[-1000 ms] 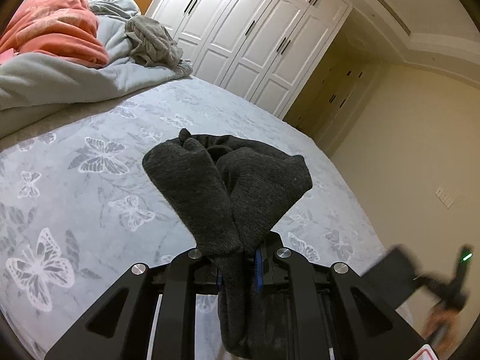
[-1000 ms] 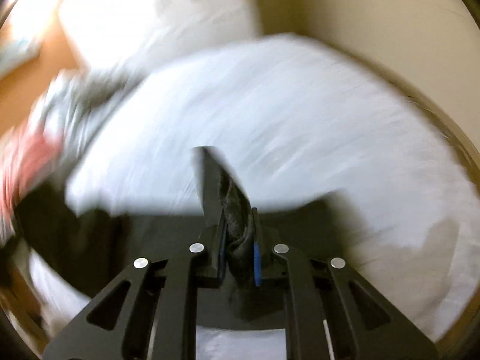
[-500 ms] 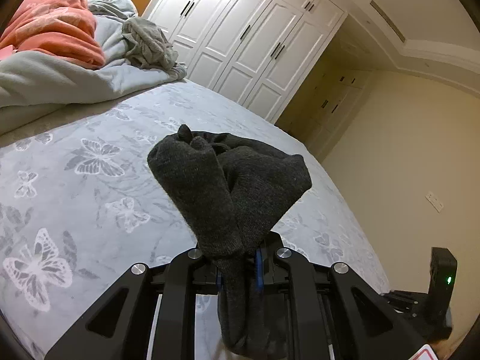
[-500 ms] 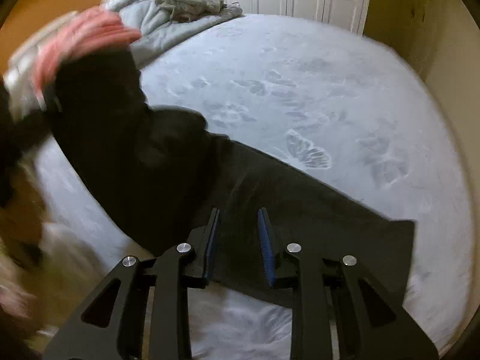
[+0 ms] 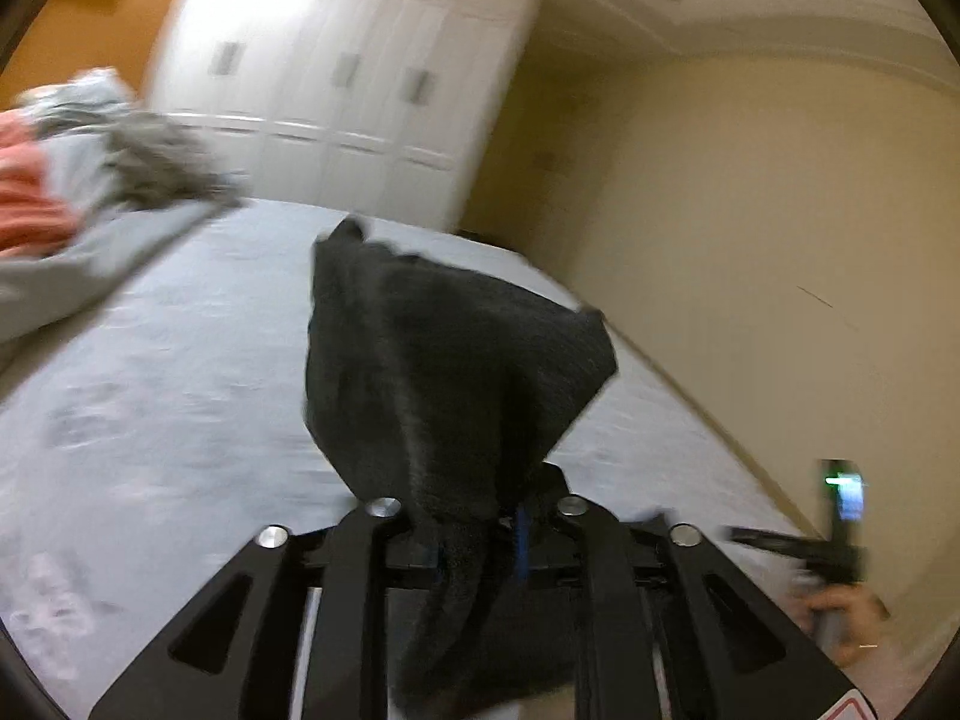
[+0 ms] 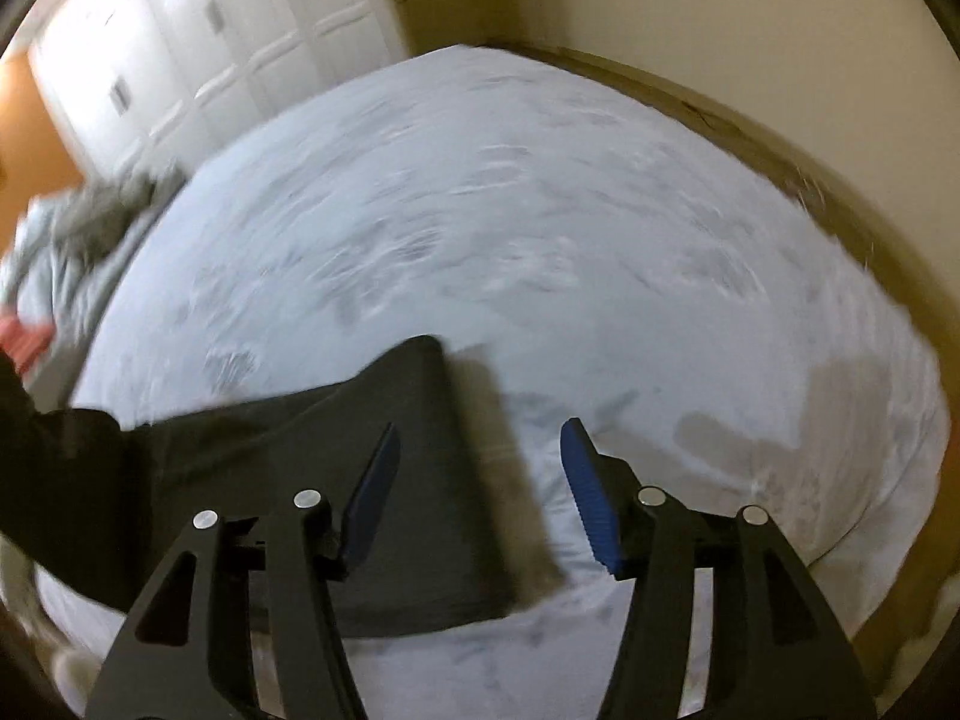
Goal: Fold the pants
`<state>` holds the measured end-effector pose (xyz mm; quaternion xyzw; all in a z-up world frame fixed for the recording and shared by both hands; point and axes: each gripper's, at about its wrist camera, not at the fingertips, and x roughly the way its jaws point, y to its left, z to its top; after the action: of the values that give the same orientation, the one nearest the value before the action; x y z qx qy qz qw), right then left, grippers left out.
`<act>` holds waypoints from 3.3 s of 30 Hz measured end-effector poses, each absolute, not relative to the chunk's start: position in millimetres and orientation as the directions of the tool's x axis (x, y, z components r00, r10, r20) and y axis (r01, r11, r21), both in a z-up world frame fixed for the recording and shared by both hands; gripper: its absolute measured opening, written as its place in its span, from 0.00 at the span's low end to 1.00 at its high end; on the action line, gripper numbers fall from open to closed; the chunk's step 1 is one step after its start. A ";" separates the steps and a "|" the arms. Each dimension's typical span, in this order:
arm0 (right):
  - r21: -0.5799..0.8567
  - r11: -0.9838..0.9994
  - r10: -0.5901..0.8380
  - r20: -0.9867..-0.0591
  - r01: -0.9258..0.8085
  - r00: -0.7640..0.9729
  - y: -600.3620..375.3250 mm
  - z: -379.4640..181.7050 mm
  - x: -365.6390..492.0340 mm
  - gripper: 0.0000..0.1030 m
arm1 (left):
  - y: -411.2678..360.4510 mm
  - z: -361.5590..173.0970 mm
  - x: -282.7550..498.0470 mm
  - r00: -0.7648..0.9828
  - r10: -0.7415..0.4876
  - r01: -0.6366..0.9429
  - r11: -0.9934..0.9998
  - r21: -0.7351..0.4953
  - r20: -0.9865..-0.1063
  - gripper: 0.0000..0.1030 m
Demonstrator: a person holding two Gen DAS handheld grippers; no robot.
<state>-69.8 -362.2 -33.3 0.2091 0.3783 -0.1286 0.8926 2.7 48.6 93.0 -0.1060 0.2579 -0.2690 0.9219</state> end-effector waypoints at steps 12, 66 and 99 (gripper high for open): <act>0.365 0.921 0.168 -0.689 0.137 0.705 -338.4 -26.9 -56.5 0.62 | -24.1 34.6 -28.1 0.682 -0.518 0.517 0.841 -0.160 -0.516 0.89; 0.169 0.986 0.122 -0.673 -0.009 0.730 -236.9 -11.5 -46.4 0.02 | 78.5 -23.5 8.5 0.617 -0.359 0.192 0.932 -0.308 -0.701 0.39; 0.272 0.936 0.036 -0.707 0.224 0.706 -259.9 -59.3 -107.0 0.81 | 99.9 -36.3 -7.7 0.639 -0.330 0.087 0.928 -0.361 -0.695 0.86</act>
<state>-107.0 -259.9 -59.3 0.1714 0.3796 -0.0519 0.9077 -7.7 99.9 -36.3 -0.1490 0.4086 -0.1166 0.8929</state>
